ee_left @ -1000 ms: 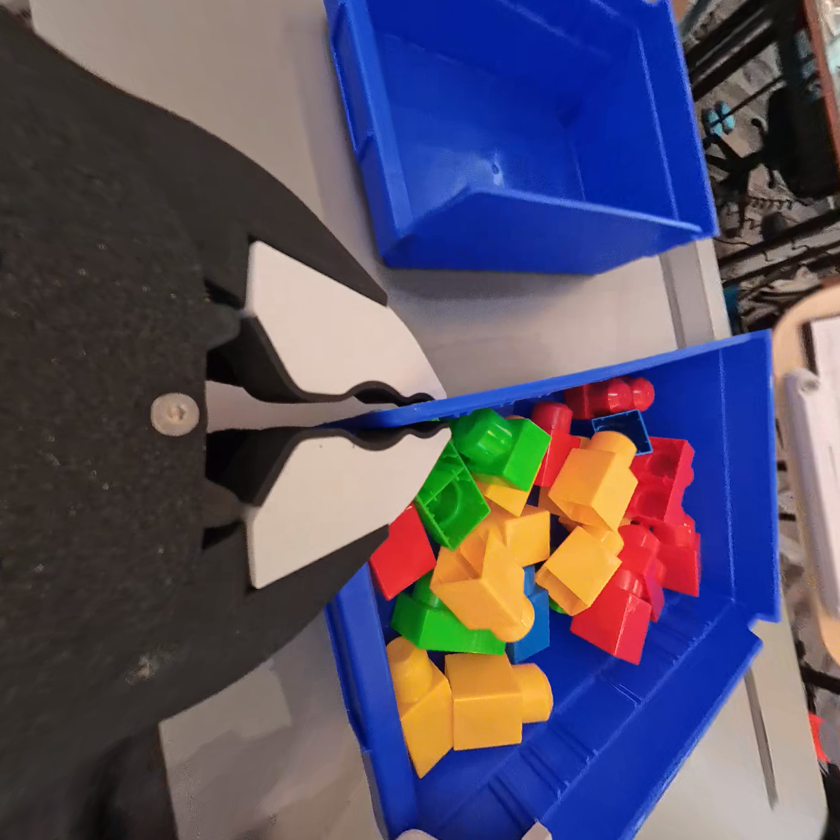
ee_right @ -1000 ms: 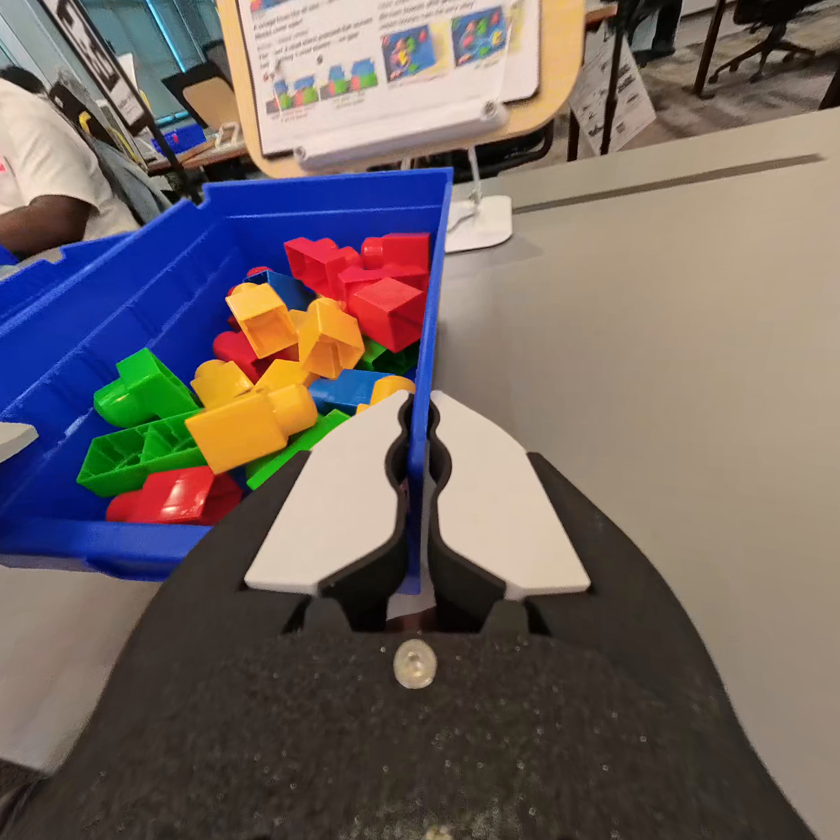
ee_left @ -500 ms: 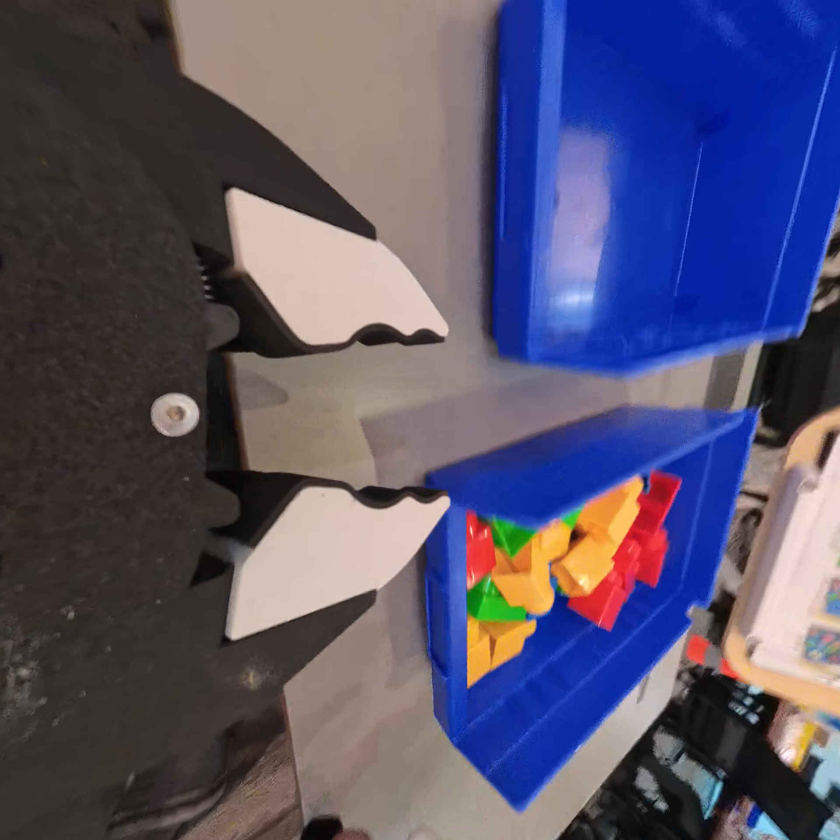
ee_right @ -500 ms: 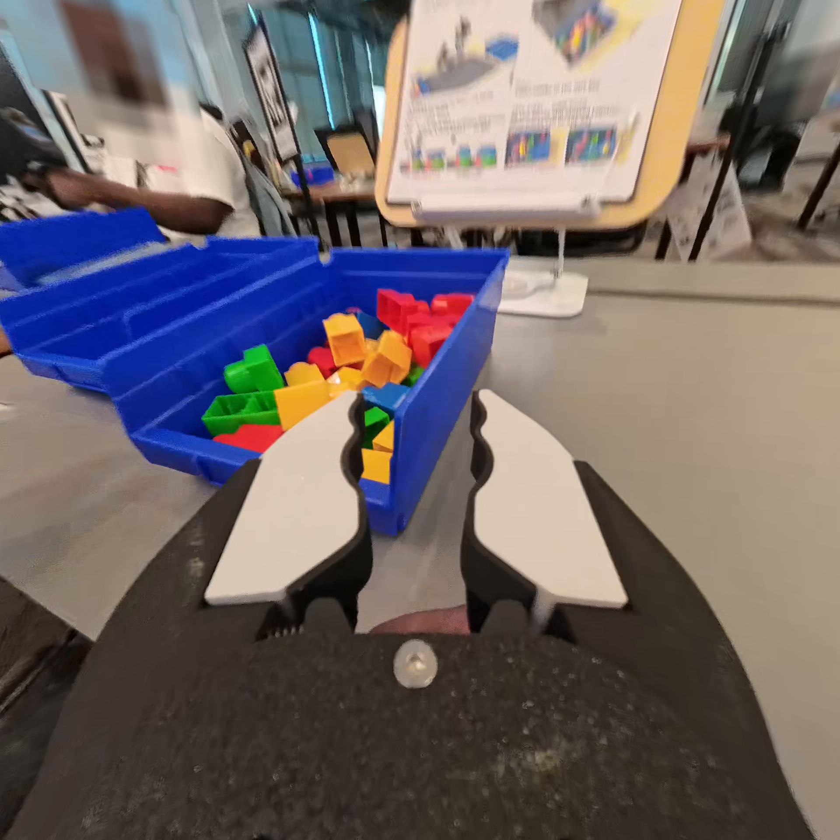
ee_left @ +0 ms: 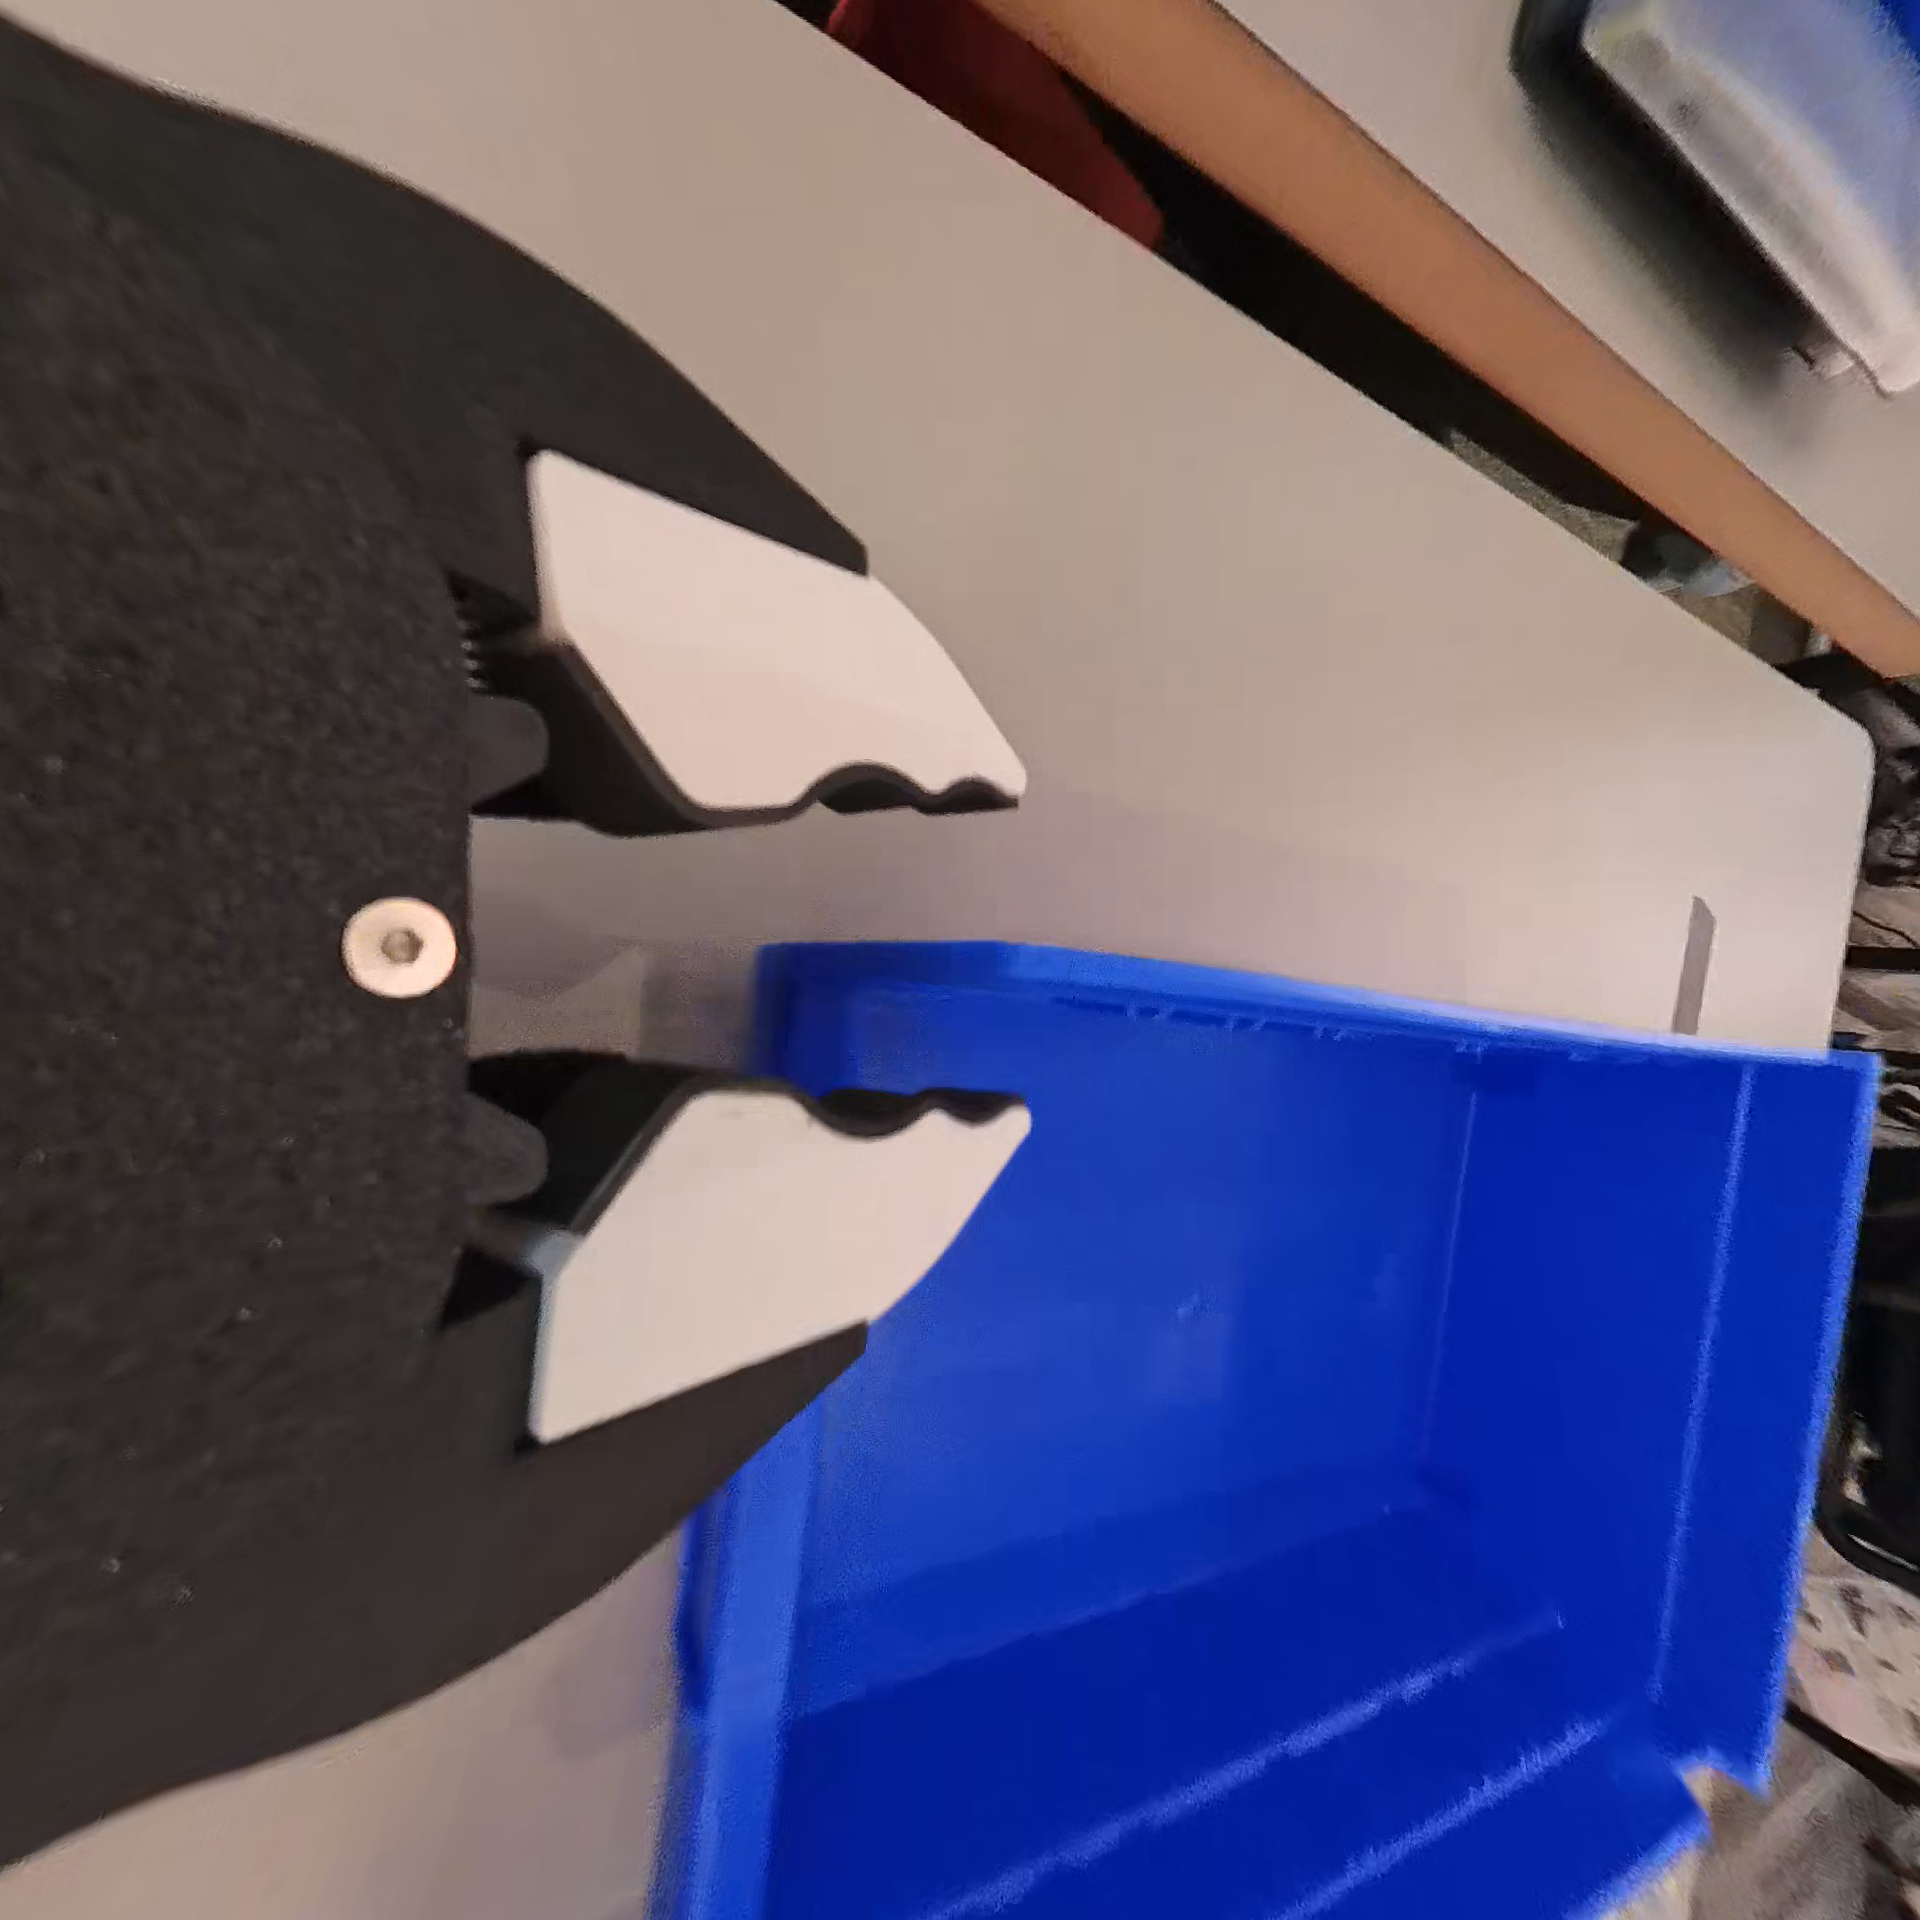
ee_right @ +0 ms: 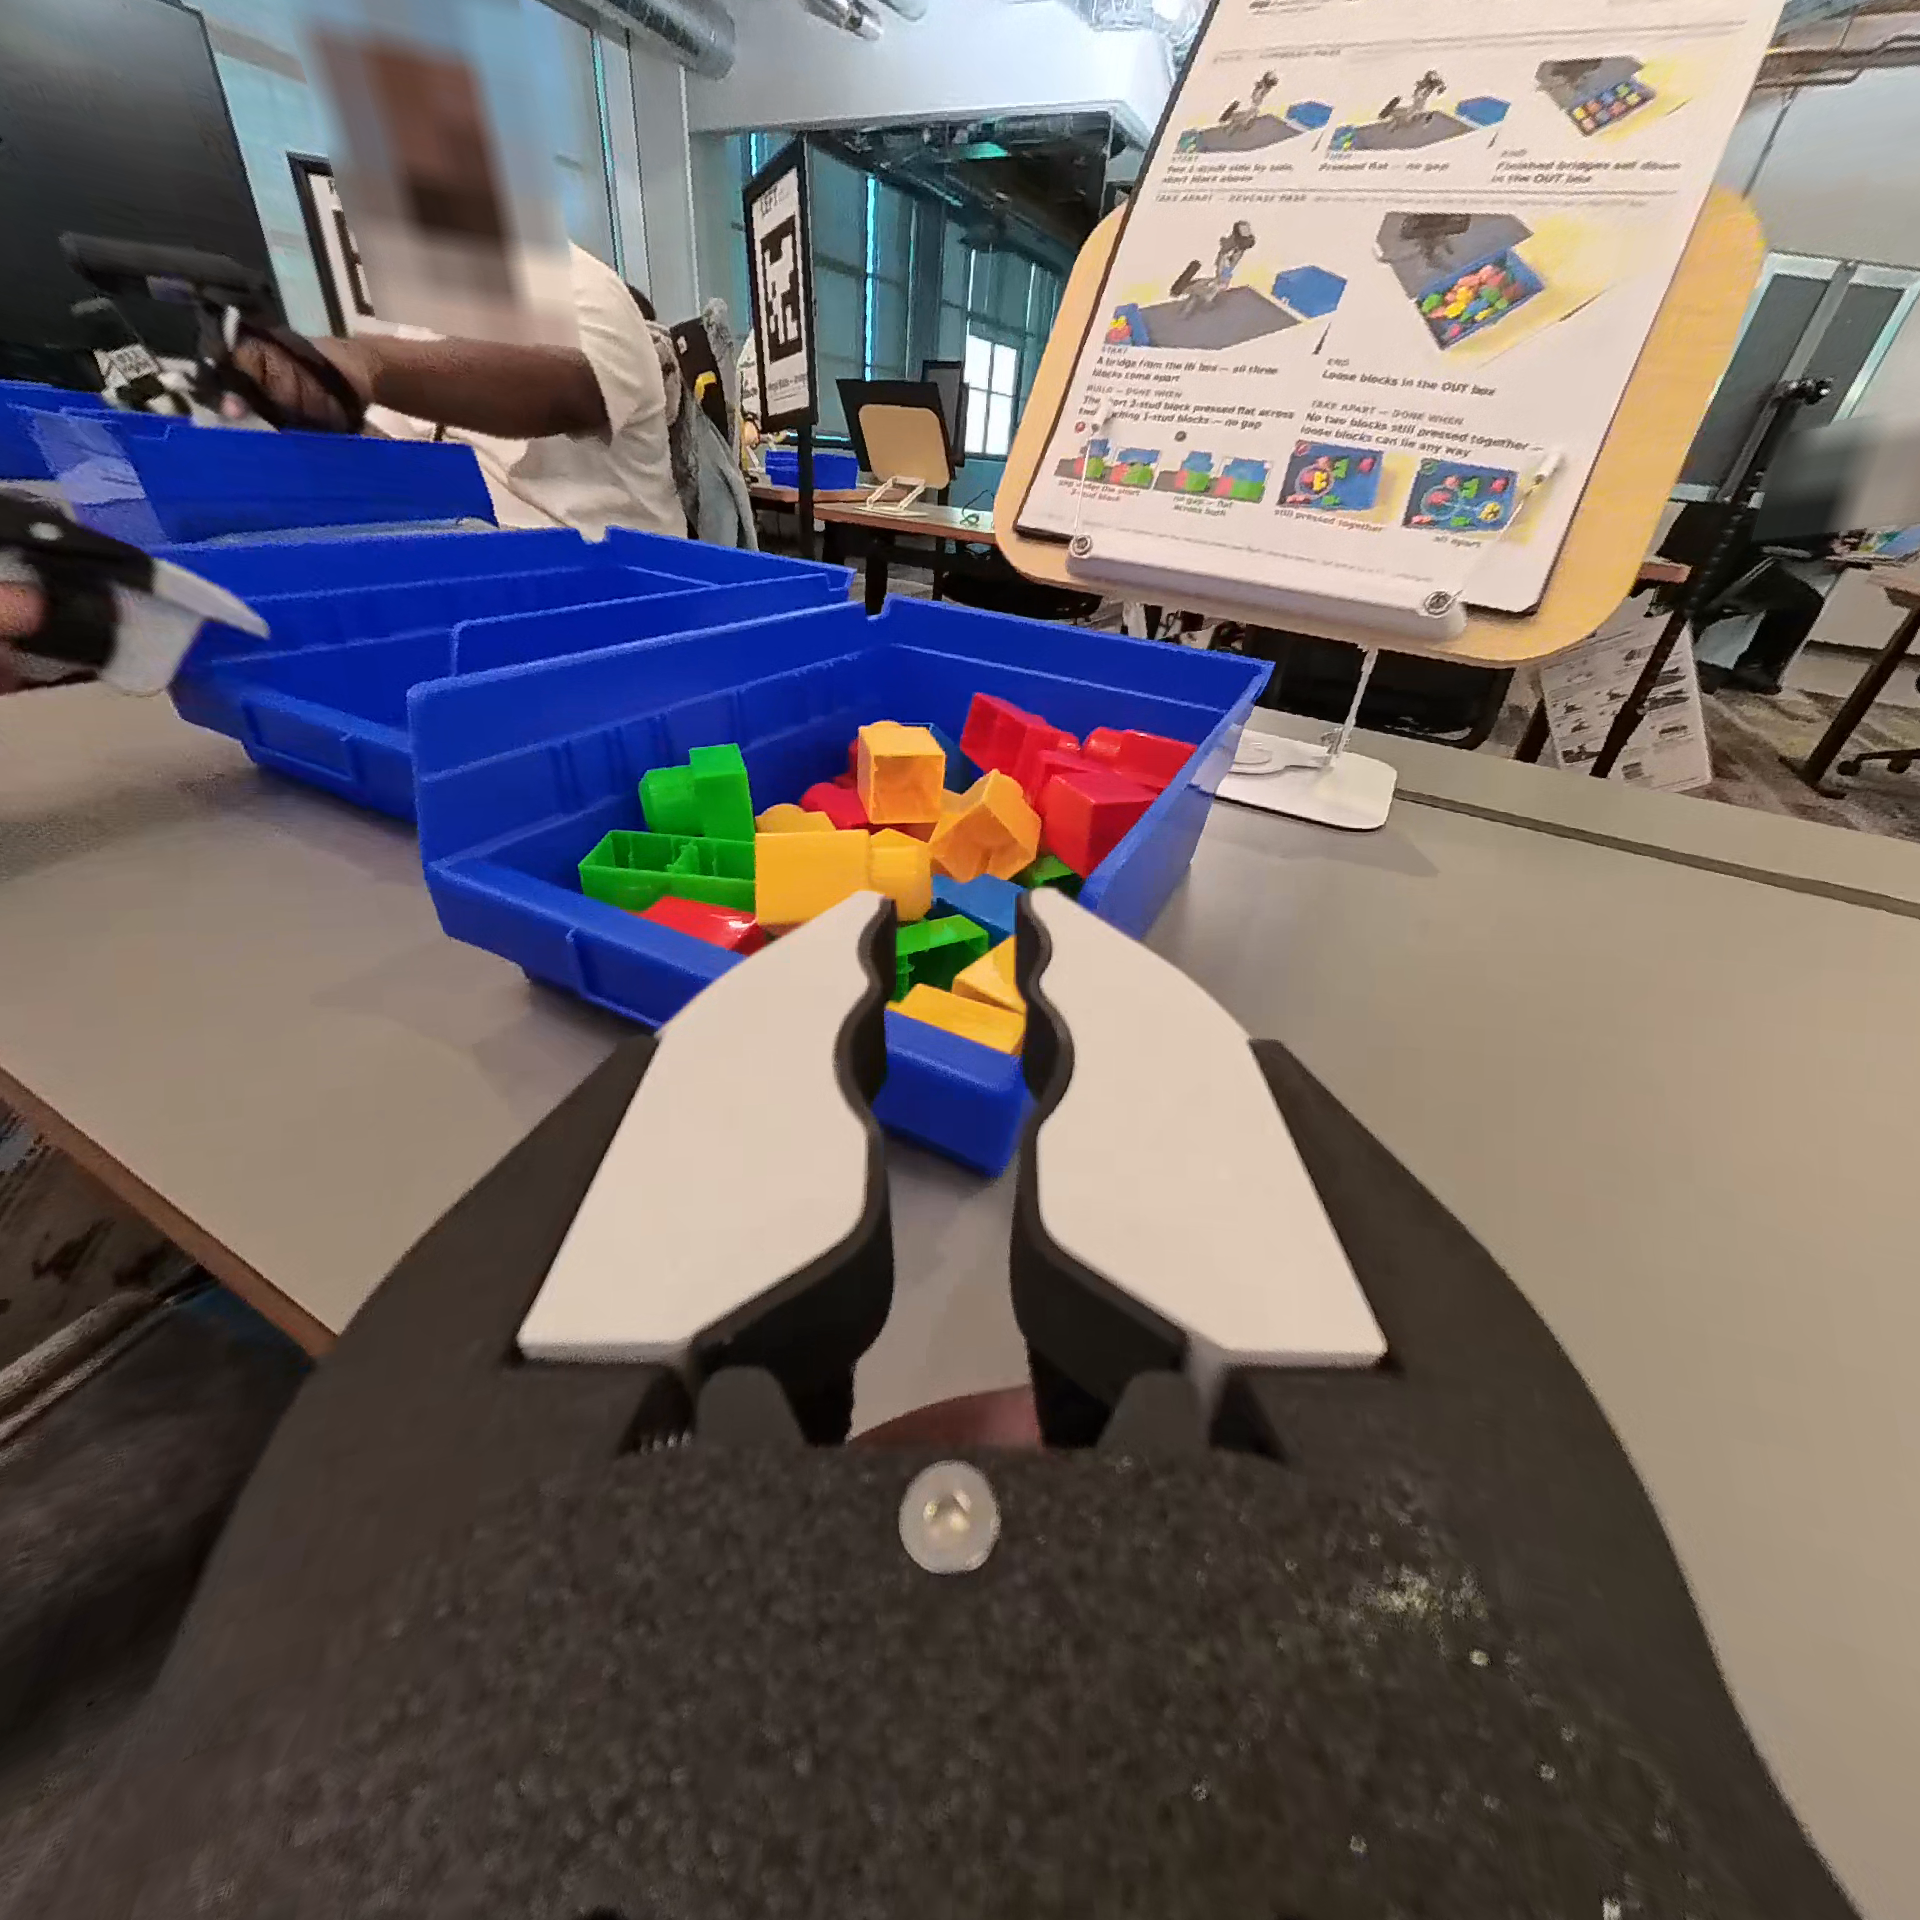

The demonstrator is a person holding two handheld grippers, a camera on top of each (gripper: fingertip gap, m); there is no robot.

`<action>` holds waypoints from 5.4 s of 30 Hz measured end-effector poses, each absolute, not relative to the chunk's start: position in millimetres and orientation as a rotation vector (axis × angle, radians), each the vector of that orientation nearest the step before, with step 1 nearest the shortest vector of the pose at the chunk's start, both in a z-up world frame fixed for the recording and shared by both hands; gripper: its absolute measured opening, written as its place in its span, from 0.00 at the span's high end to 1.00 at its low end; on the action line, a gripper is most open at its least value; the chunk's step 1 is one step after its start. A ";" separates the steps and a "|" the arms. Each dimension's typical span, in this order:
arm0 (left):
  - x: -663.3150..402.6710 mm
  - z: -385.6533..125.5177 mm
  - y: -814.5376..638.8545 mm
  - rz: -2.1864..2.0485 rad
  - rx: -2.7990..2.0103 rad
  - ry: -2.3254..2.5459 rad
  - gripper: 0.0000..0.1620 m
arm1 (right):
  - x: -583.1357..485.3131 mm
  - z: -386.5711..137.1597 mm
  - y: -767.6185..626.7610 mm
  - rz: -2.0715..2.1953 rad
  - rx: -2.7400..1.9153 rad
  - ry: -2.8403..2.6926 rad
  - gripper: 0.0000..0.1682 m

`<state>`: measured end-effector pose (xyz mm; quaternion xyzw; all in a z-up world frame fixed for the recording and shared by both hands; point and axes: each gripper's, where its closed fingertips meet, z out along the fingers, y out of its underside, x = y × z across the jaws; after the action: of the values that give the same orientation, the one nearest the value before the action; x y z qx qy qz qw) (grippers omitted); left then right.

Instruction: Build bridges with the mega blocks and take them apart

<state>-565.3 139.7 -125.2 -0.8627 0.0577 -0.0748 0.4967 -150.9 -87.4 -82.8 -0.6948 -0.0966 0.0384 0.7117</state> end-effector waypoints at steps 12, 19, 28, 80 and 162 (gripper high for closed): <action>-557.9 -131.6 58.9 -0.164 -2.086 0.143 0.98 | -229.7 -115.0 -105.8 0.241 -1.671 -0.349 0.81; -569.7 -131.5 -26.4 -0.200 -2.067 0.084 0.98 | -359.8 -126.8 -106.7 0.327 -1.746 -0.545 0.72; -546.8 -93.8 -100.9 -0.089 -1.826 0.144 0.95 | -361.7 -89.9 -70.8 0.250 -1.738 -0.440 0.97; -86.9 -28.3 -51.6 -0.587 -1.692 0.879 0.70 | 218.3 -4.2 -125.6 -0.253 -1.691 0.297 0.75; -345.8 -143.6 -14.2 -0.574 -1.936 0.537 0.66 | -75.0 -99.4 -98.8 0.323 -1.679 -0.452 0.80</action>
<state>-345.8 -14.2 -143.6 -0.8013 0.2221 -0.2376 0.5022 -75.0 -98.8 -99.4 -0.7344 -0.1978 0.1412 0.6338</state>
